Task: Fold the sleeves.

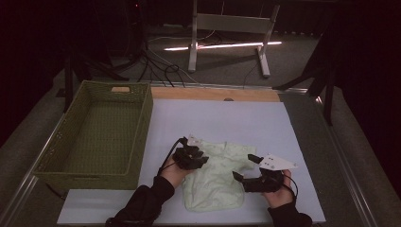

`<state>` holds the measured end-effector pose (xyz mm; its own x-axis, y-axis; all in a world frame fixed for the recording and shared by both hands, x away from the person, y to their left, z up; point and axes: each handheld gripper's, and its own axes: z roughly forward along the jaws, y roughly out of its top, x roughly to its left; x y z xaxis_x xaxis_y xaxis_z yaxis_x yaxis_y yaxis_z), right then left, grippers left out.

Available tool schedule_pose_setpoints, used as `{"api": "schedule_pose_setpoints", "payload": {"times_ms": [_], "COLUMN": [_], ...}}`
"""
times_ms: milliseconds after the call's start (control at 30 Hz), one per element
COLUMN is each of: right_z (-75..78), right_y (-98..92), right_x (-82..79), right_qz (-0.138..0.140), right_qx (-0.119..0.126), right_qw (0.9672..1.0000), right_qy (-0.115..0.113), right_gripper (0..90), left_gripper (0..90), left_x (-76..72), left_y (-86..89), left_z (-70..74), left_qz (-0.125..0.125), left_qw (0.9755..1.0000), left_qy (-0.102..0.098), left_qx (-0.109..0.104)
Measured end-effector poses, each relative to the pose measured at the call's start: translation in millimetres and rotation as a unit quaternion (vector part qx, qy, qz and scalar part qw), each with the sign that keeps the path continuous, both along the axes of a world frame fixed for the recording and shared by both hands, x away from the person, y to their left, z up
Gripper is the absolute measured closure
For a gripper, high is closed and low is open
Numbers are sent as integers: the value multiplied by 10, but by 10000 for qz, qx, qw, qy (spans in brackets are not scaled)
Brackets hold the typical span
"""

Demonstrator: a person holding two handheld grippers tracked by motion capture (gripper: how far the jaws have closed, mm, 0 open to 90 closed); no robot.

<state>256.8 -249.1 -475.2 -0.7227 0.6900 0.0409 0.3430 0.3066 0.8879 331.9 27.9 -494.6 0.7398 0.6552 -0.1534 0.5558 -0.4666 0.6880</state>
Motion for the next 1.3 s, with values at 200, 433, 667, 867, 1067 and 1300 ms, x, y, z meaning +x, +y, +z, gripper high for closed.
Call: {"api": "schedule_pose_setpoints", "payload": {"times_ms": [200, 433, 667, 867, 1067, 1300], "right_z": [2, 1, 3, 6, 6, 0], "right_y": [4, 10, 14, 8, 10, 15], "right_x": [-4, -3, -4, -8, -11, -14], "right_qz": [-12, -7, -12, -6, 2, -3], "right_qx": [7, 5, -7, -18, -23, -35], "right_qw": [10000, 10000, 10000, 10000, 10000, 10000], "right_qy": [8, 13, 8, -7, -5, 6], "right_gripper": [124, 124, 124, 124, 124, 124], "left_gripper": [491, 367, 273, 685, 900, 900], "left_x": [-31, -48, -39, -62, -17, -3], "left_y": [40, 160, 264, 284, 310, 223], "left_z": [127, 216, 244, 146, -22, -119], "left_qz": [107, 258, 124, -202, -294, -441], "left_qw": [9997, 9989, 9987, 9978, 9973, 9965], "left_qy": [-239, -394, -503, -544, -375, -335], "left_qx": [30, -3, -2, 316, 565, 633]}}
